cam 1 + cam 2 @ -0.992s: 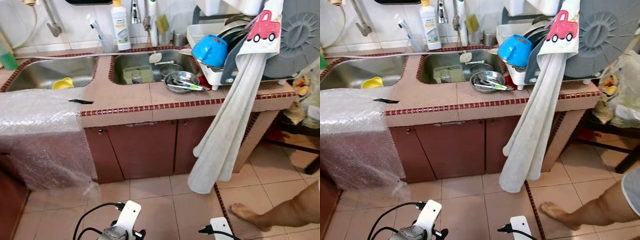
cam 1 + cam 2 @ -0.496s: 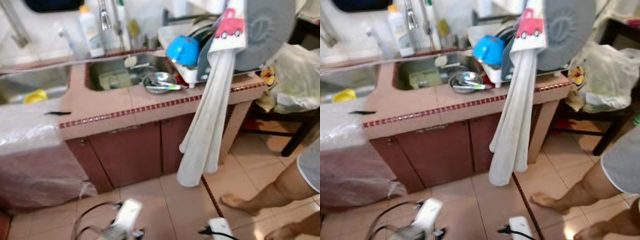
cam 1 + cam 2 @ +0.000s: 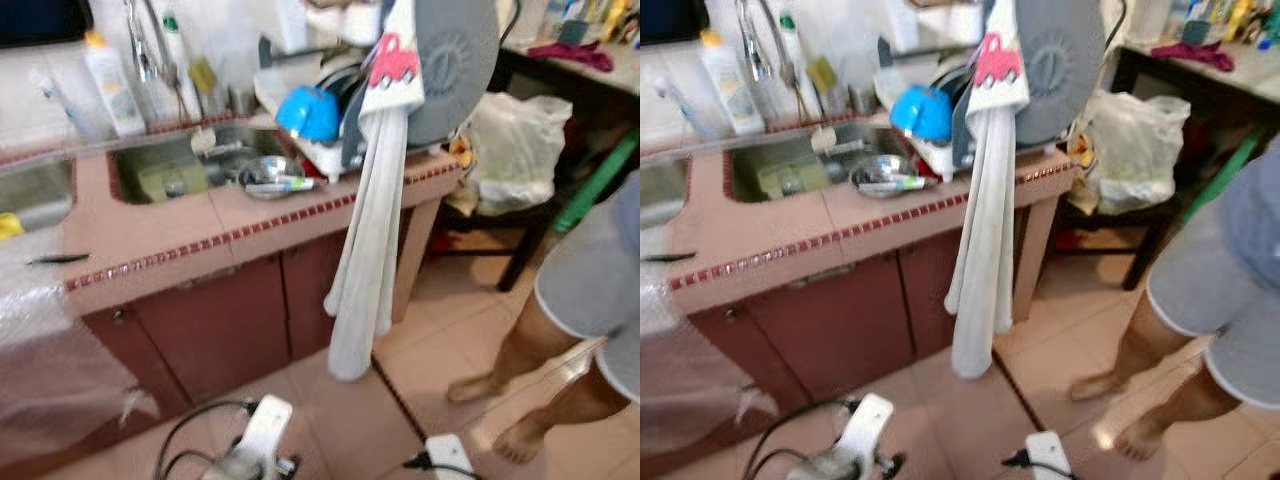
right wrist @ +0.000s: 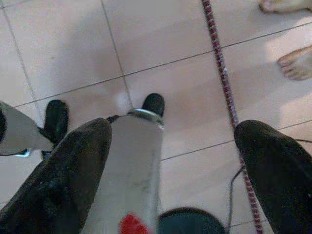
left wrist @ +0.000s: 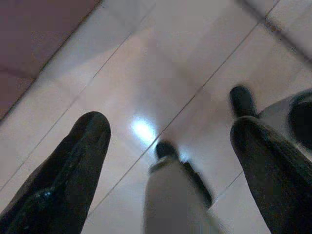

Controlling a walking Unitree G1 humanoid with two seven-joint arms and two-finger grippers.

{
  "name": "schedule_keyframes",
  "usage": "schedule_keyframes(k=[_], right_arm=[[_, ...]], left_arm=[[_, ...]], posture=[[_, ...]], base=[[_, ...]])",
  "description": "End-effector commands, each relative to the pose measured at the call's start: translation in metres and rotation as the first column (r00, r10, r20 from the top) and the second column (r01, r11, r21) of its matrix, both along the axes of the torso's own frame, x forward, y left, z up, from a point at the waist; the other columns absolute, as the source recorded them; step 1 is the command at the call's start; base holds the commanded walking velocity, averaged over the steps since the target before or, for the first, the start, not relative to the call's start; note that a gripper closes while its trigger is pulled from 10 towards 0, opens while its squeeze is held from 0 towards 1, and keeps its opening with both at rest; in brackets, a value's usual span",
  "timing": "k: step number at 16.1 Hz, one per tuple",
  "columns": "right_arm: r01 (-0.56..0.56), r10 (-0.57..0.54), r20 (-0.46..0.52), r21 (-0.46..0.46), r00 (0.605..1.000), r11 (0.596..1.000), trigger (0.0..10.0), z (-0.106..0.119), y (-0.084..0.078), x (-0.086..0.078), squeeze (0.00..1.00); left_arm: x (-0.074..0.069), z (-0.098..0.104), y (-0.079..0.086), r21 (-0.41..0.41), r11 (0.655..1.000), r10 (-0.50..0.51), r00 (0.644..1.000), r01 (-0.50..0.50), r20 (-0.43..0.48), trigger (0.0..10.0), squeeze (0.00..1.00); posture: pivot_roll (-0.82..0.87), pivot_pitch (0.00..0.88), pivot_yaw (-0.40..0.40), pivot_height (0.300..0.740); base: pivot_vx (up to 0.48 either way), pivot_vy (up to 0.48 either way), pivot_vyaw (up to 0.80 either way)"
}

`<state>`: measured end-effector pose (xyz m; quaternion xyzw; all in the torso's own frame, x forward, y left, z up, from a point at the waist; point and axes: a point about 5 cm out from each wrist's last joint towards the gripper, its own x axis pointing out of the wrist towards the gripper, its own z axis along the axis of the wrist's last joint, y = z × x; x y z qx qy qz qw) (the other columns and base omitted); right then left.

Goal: Kitchen organization

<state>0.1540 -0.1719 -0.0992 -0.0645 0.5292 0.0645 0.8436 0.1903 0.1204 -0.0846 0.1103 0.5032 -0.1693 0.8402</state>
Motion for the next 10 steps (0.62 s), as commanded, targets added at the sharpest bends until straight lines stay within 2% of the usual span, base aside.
schedule_keyframes(k=[1,10], right_arm=[[-0.010,0.010,-0.005,-0.001,1.000,1.000,10.0,-0.0006,0.0019,-0.0011,0.00],[-0.024,0.024,-0.008,-0.008,1.000,1.000,10.0,-0.0009,0.0020,-0.0017,0.00]], left_arm=[[0.0025,0.0012,0.0003,0.008,1.000,0.001,1.000,-0.001,0.005,10.0,0.00],[0.0035,0.0016,0.0009,0.009,1.000,0.008,1.000,-0.008,0.005,10.0,0.00]], posture=[[0.02,0.000,0.061,0.740],[0.02,0.000,0.058,0.740]], base=[[0.000,0.000,0.00],[0.000,0.000,0.00]])
